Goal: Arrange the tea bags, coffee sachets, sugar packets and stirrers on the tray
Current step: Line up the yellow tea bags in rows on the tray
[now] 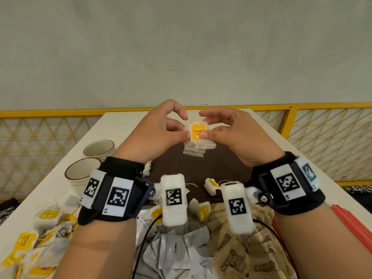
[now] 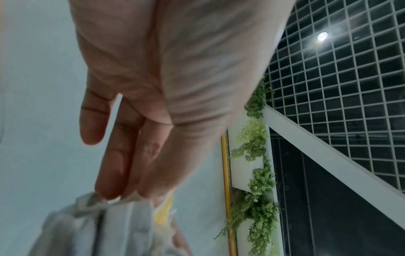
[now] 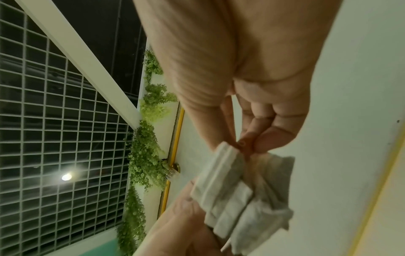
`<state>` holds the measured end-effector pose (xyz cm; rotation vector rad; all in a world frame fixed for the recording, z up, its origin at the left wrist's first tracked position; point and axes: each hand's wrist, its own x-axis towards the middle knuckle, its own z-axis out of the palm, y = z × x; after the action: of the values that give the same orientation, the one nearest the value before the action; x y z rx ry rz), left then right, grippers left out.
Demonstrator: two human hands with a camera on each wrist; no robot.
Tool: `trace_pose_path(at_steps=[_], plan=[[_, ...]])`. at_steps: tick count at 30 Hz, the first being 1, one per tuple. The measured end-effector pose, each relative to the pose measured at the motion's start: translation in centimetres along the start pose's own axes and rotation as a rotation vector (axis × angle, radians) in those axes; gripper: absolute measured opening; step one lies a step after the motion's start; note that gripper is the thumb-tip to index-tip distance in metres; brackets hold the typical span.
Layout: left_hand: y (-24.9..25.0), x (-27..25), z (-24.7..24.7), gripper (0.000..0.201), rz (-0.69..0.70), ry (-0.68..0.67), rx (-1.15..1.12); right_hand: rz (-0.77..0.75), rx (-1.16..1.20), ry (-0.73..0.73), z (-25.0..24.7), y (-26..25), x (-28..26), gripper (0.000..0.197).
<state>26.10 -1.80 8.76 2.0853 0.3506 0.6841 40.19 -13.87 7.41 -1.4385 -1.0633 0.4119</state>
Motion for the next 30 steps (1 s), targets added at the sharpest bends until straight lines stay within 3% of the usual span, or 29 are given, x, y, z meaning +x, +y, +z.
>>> trace_pose_path(at_steps=[3, 5, 10, 12, 15, 17, 19, 24, 26, 30], plan=[[0.2, -0.2, -0.4, 0.018, 0.076, -0.114, -0.031, 0.010, 0.052, -0.015, -0.1, -0.1, 0.0, 0.035], [0.4, -0.5, -0.4, 0.021, 0.116, -0.166, 0.024, 0.017, 0.097, -0.013, -0.1, -0.3, -0.1, 0.035], [0.0, -0.8, -2.1, 0.034, 0.065, -0.052, 0.106, 0.116, 0.167, -0.058, 0.9, -0.7, -0.4, 0.026], [-0.3, -1.3, -3.5, 0.032, 0.038, 0.024, 0.111, 0.173, -0.132, -0.202, 0.4, -0.7, -0.9, 0.020], [-0.8, -2.3, -6.0, 0.031, 0.023, 0.166, 0.150, 0.219, -0.819, -0.619, 0.1, 0.9, -2.0, 0.021], [-1.3, -2.8, -7.2, 0.034, 0.015, 0.222, 0.141, 0.261, -0.991, -0.749, 0.5, 2.3, -2.7, 0.027], [-1.5, -3.1, -7.7, 0.040, 0.020, 0.239, 0.106, 0.311, -1.002, -0.796, 1.2, 3.5, -3.3, 0.030], [-1.2, -3.2, -7.5, 0.042, 0.038, 0.206, 0.082, 0.240, -0.979, -0.780, 1.8, 4.9, -3.4, 0.014], [-1.3, -2.9, -7.3, 0.039, 0.035, 0.183, 0.096, 0.262, -0.864, -0.736, 1.2, 4.0, -2.8, 0.009], [-1.4, -2.4, -6.9, 0.039, 0.029, 0.126, 0.093, 0.273, -0.558, -0.400, -1.2, 1.6, -0.3, 0.010]])
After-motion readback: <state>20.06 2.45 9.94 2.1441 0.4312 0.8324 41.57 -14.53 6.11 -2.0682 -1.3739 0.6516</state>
